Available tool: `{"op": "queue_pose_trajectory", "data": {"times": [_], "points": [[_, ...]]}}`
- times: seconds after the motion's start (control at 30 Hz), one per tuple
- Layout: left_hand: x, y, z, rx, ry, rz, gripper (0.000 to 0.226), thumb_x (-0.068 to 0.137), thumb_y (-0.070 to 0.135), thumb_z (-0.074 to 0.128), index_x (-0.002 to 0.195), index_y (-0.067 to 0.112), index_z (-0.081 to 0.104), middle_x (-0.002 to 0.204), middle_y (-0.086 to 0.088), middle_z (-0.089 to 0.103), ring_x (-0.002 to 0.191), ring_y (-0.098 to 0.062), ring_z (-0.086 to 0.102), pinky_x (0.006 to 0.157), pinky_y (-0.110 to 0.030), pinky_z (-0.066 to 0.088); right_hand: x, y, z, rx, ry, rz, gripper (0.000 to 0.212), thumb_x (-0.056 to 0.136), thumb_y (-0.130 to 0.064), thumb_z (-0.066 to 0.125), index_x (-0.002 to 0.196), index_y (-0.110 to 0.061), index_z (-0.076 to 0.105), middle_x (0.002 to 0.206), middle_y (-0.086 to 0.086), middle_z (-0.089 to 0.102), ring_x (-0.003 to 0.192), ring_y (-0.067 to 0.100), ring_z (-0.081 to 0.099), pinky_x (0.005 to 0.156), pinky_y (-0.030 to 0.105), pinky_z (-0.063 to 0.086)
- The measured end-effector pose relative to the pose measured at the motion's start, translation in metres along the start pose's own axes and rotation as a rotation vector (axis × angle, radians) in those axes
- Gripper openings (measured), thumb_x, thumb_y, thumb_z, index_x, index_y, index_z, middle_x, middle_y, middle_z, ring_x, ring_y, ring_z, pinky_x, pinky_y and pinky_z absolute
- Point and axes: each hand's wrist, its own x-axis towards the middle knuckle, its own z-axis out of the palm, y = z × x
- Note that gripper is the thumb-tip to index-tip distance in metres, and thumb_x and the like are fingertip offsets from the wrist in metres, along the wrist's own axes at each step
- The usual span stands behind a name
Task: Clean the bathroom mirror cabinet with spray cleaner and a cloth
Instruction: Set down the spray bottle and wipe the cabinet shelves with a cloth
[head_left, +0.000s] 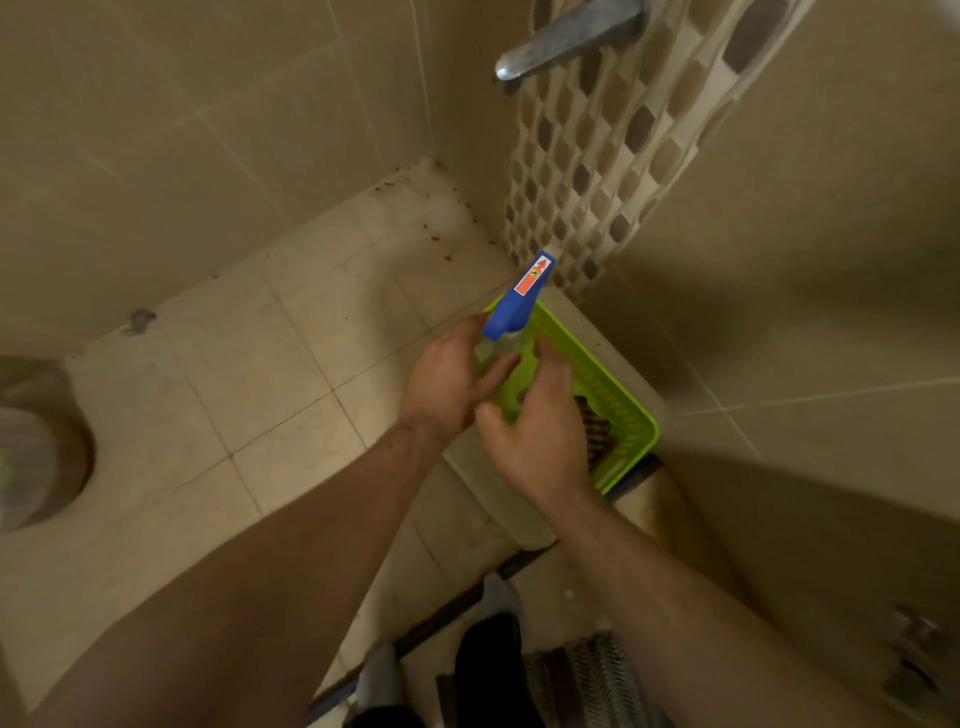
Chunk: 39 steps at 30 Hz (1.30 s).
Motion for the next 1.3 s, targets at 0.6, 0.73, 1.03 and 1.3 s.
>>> {"op": "queue_pose_trajectory", "data": {"times": [0.6,0.73,1.03,1.3], "points": [[-0.05,-0.033,-0.004,0.134,0.136,-0.062,0.103,0.081,0.07,0.067,0.154,0.005,0.033,0.158,-0.012,0.034,0.147,-0.024,0.03,0.121,-0.035,0.028,0.035,0.093,0.002,-0.673,-0.282,0.139,0.022,0.102,-0.016,0.049,0.118,-0.007,0.06,0.123,0.018,0.062,0.111,0.039,0.064,0.091,0.047,0.053],[-0.089,-0.029,0.0,0.103,0.284,-0.084,0.078,0.096,0.055,0.053,0.148,-0.002,0.041,0.155,-0.017,0.038,0.146,-0.028,0.035,0.121,-0.042,0.033,0.01,0.085,-0.015,-0.054,0.157,0.302,0.024,0.094,0.002,0.048,0.115,0.004,0.06,0.117,0.026,0.064,0.109,0.042,0.061,0.089,0.042,0.047],[-0.147,0.063,-0.006,-0.955,0.054,-0.566,0.032,0.102,0.042,0.057,0.11,0.015,0.072,0.108,-0.005,0.075,0.113,-0.032,0.069,0.103,-0.05,0.053,-0.085,-0.011,-0.063,1.471,0.071,0.807,0.04,0.104,-0.02,0.035,0.124,-0.005,0.066,0.103,0.018,0.078,0.088,0.03,0.076,0.078,0.039,0.06],[-0.247,0.142,-0.086,-1.37,-0.547,-0.639,0.063,0.106,0.053,0.037,0.121,0.005,0.075,0.124,-0.015,0.073,0.11,-0.024,0.073,0.082,-0.031,0.06,-0.242,-0.094,-0.097,0.999,0.328,0.368,0.022,0.097,-0.008,0.065,0.115,-0.015,0.074,0.113,0.013,0.077,0.104,0.026,0.074,0.088,0.034,0.059]]}}
